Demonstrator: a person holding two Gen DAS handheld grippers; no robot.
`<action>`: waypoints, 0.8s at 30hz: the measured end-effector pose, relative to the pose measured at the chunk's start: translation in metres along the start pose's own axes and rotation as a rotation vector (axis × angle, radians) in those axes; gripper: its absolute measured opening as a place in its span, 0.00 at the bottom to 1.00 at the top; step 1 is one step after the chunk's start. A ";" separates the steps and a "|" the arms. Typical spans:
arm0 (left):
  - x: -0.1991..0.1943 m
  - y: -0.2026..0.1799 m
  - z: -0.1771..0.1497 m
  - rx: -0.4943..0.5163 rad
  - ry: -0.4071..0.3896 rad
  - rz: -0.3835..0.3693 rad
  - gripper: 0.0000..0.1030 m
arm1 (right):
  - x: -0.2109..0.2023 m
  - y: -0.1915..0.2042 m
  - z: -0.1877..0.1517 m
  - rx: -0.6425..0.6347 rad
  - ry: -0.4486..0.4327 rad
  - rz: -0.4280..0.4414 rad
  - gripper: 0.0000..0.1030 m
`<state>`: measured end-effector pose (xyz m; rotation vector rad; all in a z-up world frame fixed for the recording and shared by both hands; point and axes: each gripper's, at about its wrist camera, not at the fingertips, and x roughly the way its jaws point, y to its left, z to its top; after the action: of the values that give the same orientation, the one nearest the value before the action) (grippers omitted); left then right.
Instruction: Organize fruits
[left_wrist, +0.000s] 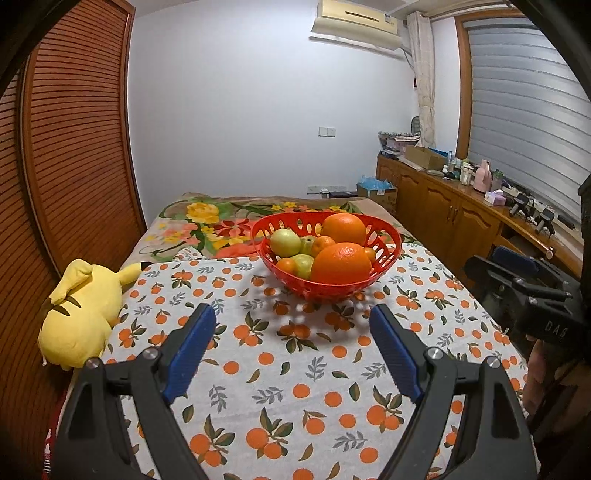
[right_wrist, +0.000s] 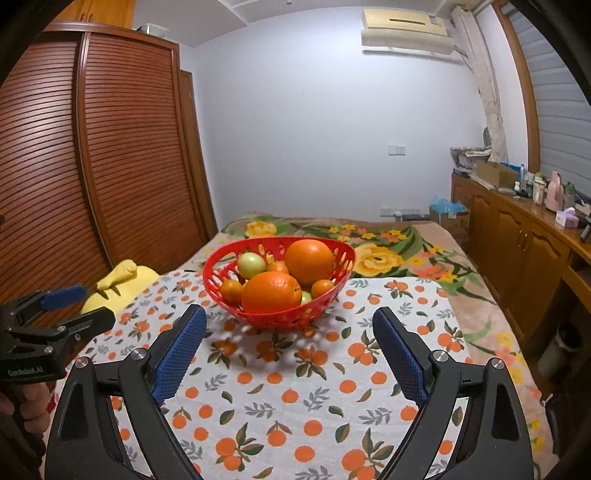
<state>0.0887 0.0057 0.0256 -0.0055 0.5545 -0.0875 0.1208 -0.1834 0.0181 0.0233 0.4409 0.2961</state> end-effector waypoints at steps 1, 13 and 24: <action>0.000 0.000 0.000 -0.001 0.002 0.001 0.83 | 0.000 0.001 0.000 -0.002 0.000 -0.001 0.90; -0.001 0.003 -0.001 -0.009 0.003 0.000 0.83 | -0.004 0.002 -0.001 -0.007 -0.006 -0.015 0.90; -0.001 0.005 -0.001 -0.009 0.005 -0.002 0.83 | -0.004 0.002 -0.001 -0.008 -0.007 -0.016 0.90</action>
<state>0.0883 0.0107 0.0252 -0.0143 0.5596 -0.0866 0.1163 -0.1827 0.0192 0.0133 0.4330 0.2822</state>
